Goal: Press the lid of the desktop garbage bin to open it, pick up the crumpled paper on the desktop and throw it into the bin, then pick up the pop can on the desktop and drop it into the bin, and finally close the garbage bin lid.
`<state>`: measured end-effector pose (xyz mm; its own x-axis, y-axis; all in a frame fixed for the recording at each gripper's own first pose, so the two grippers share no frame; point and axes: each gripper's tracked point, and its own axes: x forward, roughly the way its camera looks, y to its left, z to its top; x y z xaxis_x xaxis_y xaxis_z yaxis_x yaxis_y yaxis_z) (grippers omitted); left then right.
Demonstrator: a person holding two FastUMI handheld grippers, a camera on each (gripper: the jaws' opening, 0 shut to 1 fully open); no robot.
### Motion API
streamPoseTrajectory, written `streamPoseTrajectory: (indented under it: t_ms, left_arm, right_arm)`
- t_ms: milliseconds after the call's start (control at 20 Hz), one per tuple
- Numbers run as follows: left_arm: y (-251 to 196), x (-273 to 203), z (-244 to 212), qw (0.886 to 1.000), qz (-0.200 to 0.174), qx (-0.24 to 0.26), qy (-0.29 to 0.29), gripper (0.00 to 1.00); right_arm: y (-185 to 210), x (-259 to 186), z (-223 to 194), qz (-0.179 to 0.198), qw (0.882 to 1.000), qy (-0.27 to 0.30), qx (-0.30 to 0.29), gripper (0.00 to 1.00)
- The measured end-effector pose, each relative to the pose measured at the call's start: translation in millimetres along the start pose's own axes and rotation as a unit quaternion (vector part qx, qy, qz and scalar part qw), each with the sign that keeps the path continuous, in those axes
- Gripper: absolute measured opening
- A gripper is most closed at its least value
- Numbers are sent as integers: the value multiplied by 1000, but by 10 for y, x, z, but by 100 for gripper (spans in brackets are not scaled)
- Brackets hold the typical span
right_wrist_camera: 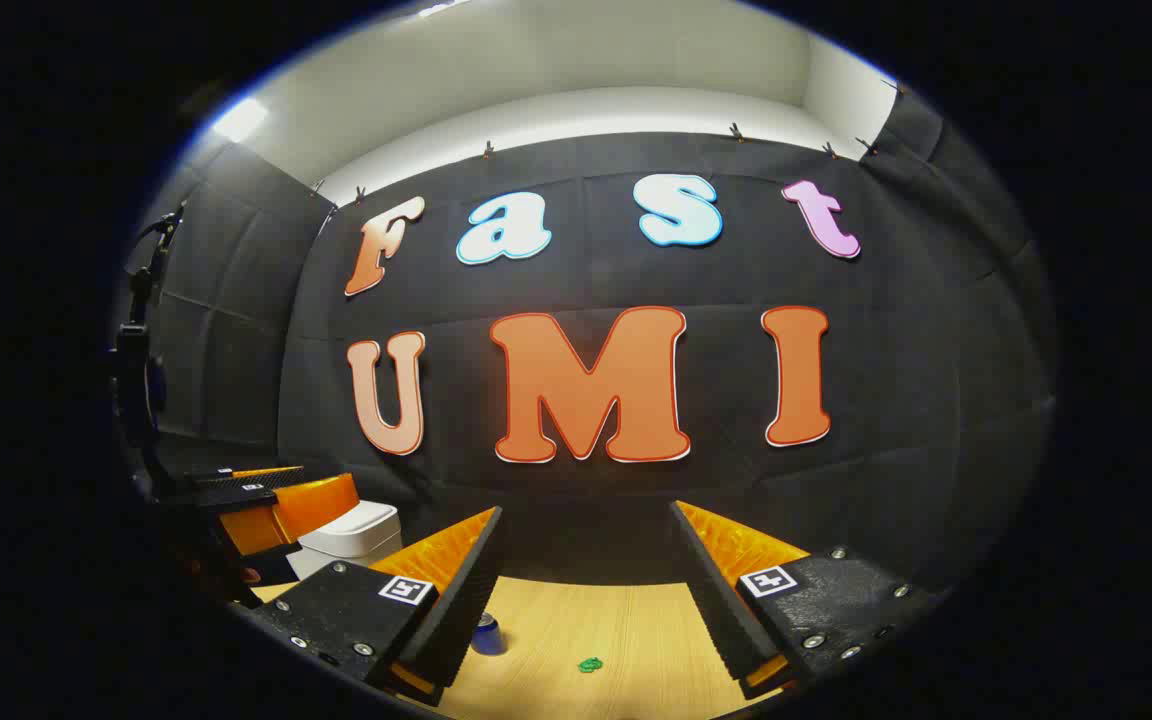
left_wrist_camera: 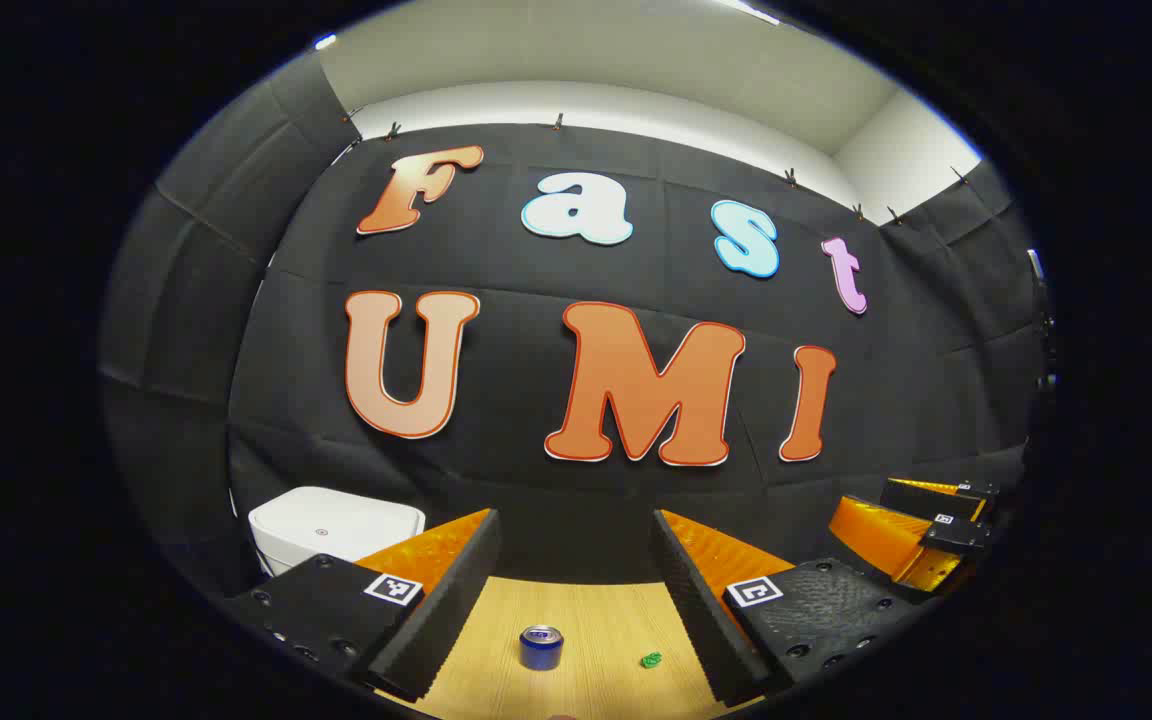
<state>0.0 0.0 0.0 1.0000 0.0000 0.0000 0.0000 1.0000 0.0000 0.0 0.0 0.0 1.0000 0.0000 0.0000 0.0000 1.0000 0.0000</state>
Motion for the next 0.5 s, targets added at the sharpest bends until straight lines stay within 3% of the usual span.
streamPoseTrajectory:
  t_ms: [500]
  left_arm:
    - [-69, -41, -155, 999, 1, 31, 19, 95]
  right_arm:
    - [34, -30, -48, 6, 1000, 1, -13, 95]
